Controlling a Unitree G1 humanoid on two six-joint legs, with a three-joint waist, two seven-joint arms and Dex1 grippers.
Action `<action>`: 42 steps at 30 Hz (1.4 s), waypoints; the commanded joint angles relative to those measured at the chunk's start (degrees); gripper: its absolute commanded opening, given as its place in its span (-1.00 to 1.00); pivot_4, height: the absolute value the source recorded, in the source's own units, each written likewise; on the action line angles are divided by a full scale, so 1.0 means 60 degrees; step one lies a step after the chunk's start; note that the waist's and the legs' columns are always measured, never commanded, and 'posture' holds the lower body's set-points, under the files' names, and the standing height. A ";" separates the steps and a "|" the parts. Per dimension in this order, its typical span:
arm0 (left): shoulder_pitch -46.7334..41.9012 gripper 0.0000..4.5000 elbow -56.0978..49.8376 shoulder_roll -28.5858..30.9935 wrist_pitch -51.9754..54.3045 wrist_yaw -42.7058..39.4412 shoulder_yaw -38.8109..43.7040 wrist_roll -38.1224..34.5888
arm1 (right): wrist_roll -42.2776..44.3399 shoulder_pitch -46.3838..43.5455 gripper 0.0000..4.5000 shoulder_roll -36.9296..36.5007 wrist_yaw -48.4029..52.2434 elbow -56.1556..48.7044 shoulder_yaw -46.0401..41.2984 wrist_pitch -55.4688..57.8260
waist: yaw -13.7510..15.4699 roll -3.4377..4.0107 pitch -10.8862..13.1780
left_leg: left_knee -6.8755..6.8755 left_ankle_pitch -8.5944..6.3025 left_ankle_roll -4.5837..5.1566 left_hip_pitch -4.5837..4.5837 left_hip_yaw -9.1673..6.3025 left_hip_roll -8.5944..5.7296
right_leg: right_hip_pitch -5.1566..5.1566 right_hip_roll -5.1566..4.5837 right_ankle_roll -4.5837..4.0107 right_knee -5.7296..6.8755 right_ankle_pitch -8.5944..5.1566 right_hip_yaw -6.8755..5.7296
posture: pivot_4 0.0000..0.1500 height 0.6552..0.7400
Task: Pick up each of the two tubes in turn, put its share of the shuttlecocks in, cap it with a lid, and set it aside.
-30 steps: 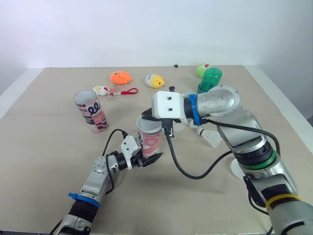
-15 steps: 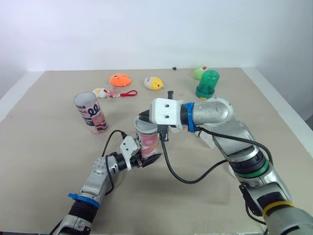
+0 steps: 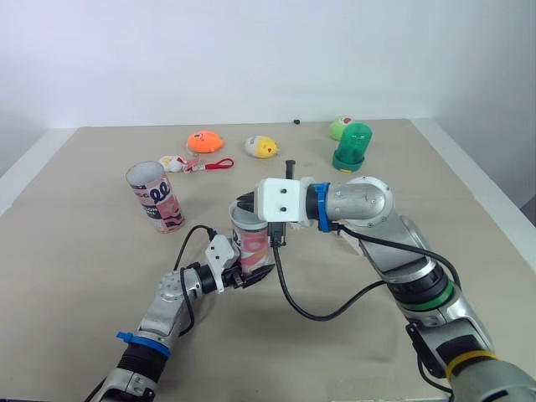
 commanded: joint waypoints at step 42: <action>0.0302 0.51 0.0652 -0.0046 0.0355 -0.0150 -0.0368 0.0421 | 0.1859 -0.1736 0.61 0.0450 0.1441 0.0991 -0.0760 0.1022 | 0.0074 0.0056 0.0165 | -0.0020 -0.0086 -0.0137 0.0056 -0.0177 -0.0047 | 0.0060 -0.0311 0.0023 -0.0040 -0.0060 -0.0524 | 1.00 1.00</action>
